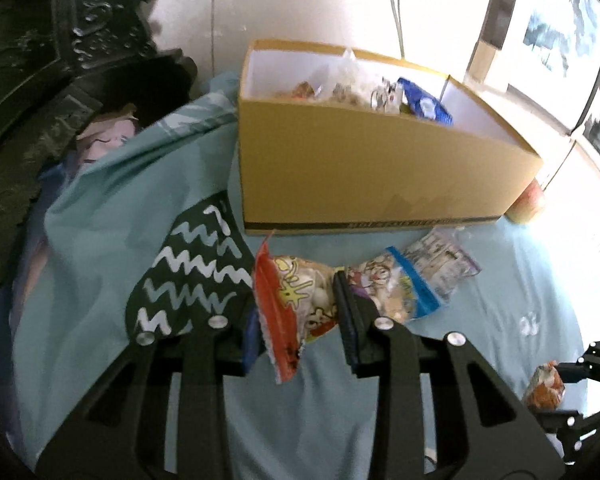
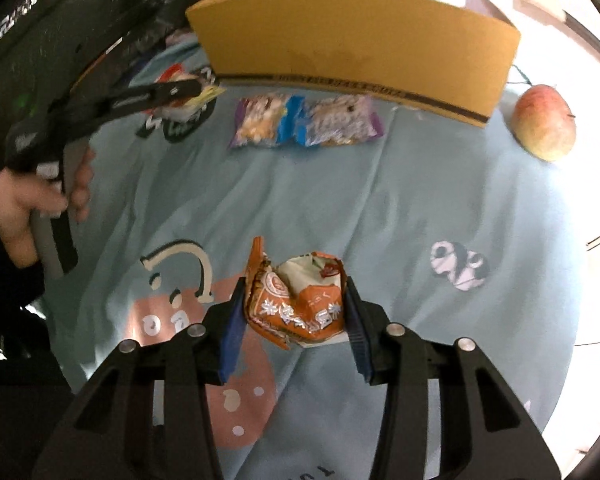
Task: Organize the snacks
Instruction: 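Carry the red-orange bag and orange packet over the yellow box and release both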
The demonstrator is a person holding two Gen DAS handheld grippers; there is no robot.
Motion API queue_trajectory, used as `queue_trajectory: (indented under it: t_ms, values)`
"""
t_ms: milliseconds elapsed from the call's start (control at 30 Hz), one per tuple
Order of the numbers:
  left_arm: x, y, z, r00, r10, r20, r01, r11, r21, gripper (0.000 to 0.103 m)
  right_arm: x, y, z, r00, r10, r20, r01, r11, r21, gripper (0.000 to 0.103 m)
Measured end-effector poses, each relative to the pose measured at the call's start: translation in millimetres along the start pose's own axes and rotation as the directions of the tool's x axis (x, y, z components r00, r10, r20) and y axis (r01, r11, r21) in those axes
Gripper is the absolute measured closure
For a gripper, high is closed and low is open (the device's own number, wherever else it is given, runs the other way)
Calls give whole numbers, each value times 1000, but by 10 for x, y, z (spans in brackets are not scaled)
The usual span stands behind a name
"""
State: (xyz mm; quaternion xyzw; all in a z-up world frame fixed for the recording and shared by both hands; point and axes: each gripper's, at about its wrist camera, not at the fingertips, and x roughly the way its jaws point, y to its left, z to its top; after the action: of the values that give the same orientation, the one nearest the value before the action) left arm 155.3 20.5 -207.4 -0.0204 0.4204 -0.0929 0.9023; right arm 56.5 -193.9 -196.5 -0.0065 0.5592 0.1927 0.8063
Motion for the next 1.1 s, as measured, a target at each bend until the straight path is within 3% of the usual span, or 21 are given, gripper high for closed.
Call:
queue_trajectory:
  t_ms: [267,567,833,1100]
  values:
    - [-439,-232,156,999,9,41,-11,999,50,70,-387,-36,144,996,0,94,-2,1000,12,57]
    - [-863,-658,463,996,15,84,-27,990,141,70,-902,-166,437,976,-32,215,22,999,47,57]
    - [-977,-780,619,994,1,110,-19,986,166,70,-1250,-267,749,952,-59,301,45,997,55,57]
    - [-929,-769,656,995,-4,101,-12,987,159,70,-1277,-312,878,947,-61,315,41,997,70,57]
